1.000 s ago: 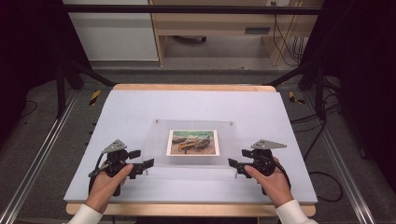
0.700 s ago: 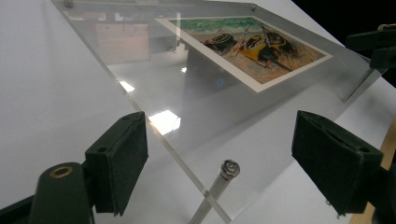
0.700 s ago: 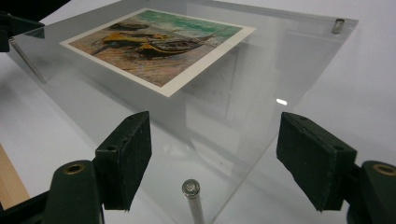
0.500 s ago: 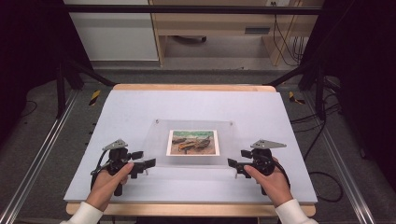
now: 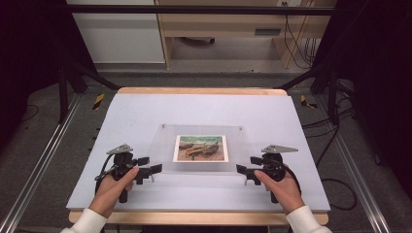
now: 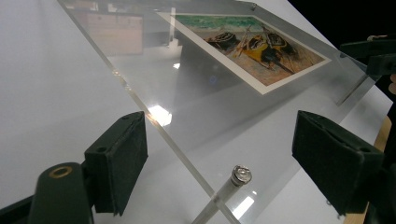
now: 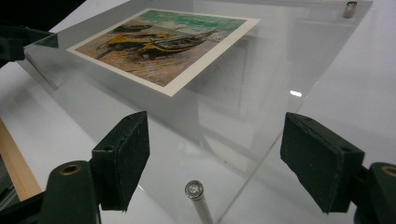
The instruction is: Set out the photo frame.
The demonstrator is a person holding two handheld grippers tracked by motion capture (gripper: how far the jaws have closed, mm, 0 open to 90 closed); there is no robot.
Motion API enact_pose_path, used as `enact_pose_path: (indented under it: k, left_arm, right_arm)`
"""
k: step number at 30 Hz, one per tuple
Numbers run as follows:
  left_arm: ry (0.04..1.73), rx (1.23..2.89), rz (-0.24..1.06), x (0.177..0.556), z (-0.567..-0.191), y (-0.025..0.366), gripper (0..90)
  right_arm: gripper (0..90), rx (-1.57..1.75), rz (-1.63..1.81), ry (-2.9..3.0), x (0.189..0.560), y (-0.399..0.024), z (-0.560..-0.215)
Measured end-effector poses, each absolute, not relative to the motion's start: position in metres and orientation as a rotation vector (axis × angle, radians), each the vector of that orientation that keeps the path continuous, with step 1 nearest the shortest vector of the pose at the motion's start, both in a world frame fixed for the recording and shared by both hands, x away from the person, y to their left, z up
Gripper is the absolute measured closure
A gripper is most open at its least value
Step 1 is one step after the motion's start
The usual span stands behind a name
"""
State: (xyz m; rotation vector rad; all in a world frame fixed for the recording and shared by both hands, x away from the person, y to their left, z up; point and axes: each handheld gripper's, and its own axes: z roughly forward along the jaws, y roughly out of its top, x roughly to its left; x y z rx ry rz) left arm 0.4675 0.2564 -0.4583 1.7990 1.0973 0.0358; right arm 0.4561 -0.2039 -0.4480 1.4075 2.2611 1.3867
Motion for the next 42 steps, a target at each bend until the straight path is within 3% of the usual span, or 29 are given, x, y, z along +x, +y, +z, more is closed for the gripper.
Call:
enact_pose_path:
  k: [42]
  left_arm:
    - [1.114,1.805,-0.007,0.4738,-0.459,0.2534,17.1]
  right_arm:
    - [22.3,1.529,1.435,2.255,0.4581,-0.2063,-0.4522]
